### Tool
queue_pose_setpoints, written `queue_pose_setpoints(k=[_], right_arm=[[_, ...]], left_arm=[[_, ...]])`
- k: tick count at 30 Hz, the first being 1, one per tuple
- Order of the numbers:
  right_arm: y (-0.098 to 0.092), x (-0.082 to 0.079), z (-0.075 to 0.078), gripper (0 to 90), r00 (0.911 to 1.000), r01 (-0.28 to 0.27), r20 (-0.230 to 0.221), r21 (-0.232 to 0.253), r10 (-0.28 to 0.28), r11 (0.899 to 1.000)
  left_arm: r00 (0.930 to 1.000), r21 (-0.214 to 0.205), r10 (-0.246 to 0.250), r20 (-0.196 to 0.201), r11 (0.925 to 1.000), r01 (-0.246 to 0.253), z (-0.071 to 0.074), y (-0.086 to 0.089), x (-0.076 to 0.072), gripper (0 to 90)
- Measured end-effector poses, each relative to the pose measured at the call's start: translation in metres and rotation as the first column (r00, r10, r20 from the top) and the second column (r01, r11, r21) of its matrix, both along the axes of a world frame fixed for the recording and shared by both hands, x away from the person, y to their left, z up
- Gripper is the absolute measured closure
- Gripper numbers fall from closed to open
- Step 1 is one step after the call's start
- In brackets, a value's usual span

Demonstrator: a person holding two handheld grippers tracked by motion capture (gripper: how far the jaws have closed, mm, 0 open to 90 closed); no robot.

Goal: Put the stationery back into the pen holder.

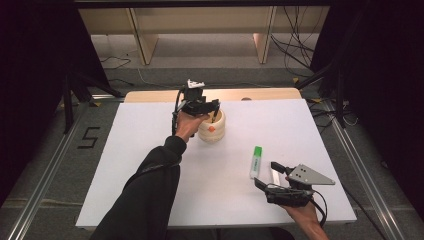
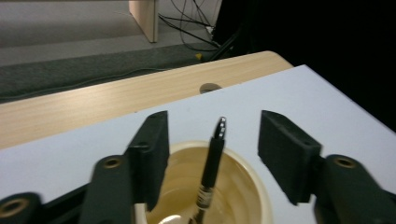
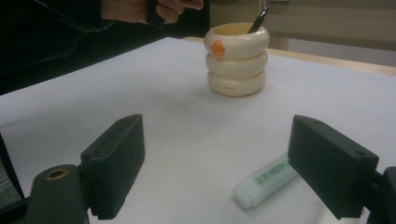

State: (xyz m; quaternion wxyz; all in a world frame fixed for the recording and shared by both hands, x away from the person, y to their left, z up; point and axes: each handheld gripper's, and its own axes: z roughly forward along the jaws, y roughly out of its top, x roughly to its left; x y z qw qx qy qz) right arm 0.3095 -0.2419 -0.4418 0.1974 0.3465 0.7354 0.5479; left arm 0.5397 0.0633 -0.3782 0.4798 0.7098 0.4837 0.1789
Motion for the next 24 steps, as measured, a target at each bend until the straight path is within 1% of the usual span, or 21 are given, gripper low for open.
queue_pose_setpoints(k=[1, 2, 3, 4, 6, 9, 12, 16, 18, 19, 20, 22, 23, 24], right_arm=[[0.0, 0.0, 0.0, 19.7, 1.0, 0.001, 0.002, 0.0, -0.001, 1.0], [0.0, 0.0, 0.0, 19.7, 1.0, 0.002, 0.001, 0.0, -0.002, 1.0], [0.0, 0.0, 0.0, 19.7, 1.0, 0.003, -0.001, 0.0, -0.003, 1.0], [0.0, 0.0, 0.0, 19.7, 1.0, 0.005, -0.001, -0.001, -0.005, 1.0], [0.0, 0.0, 0.0, 19.7, 1.0, 0.006, 0.0, -0.002, -0.006, 1.0], [-0.001, 0.0, 0.0, 19.7, 1.0, 0.009, -0.002, -0.001, -0.009, 1.0], [-0.001, 0.001, 0.0, 19.6, 0.9999, 0.012, -0.005, -0.003, -0.012, 1.0], [-0.002, 0.001, 0.0, 19.6, 0.9997, 0.022, -0.012, -0.011, -0.022, 1.0], [-0.002, 0.002, 0.0, 19.6, 0.9993, 0.033, -0.016, -0.015, -0.034, 0.999], [-0.003, 0.002, 0.0, 19.6, 0.999, 0.04, -0.019, -0.021, -0.04, 0.999], [-0.003, 0.003, 0.0, 19.6, 0.9988, 0.042, -0.024, -0.021, -0.042, 0.999], [-0.004, 0.004, 0.0, 19.6, 0.998, 0.054, -0.031, -0.027, -0.055, 0.998], [-0.005, 0.005, 0.0, 19.5, 0.9974, 0.059, -0.039, -0.028, -0.06, 0.998], [-0.006, 0.006, 0.0, 19.5, 0.997, 0.062, -0.045, -0.028, -0.064, 0.998]], left_arm=[[0.9999, -0.029, 0.004, -0.015, 0.9996, -0.004, 0.001, 0.004, -0.002, 39.9], [0.9994, -0.05, -0.001, -0.034, 0.9988, -0.001, 0.002, 0.008, -0.004, 38.5], [0.9989, -0.061, -0.012, -0.045, 0.9981, 0.01, 0.002, 0.011, -0.007, 37.3], [0.9984, -0.056, -0.025, -0.051, 0.9982, 0.022, 0.003, 0.014, -0.01, 35.9], [0.9984, -0.054, -0.031, -0.048, 0.9981, 0.029, 0.003, 0.019, -0.017, 34.4], [0.9974, -0.064, -0.053, -0.049, 0.9967, 0.049, 0.004, 0.027, -0.028, 33.1], [0.9961, -0.062, -0.073, -0.049, 0.9956, 0.07, 0.005, 0.035, -0.039, 31.6], [0.9954, -0.053, -0.089, -0.035, 0.9948, 0.087, 0.003, 0.046, -0.055, 30.1], [0.9945, -0.067, -0.101, -0.029, 0.9929, 0.099, 0.0, 0.051, -0.064, 29.2], [0.994, -0.061, -0.107, -0.026, 0.9926, 0.105, -0.002, 0.053, -0.067, 29.0], [0.9932, -0.046, -0.11, -0.036, 0.993, 0.109, -0.003, 0.053, -0.068, 28.9], [0.9921, -0.045, -0.121, -0.031, 0.9918, 0.12, -0.006, 0.053, -0.075, 28.0], [0.9897, -0.042, -0.139, -0.032, 0.9895, 0.138, -0.007, 0.051, -0.078, 27.8], [0.9869, -0.025, -0.158, -0.033, 0.9872, 0.157, -0.009, 0.05, -0.082, 26.8]])
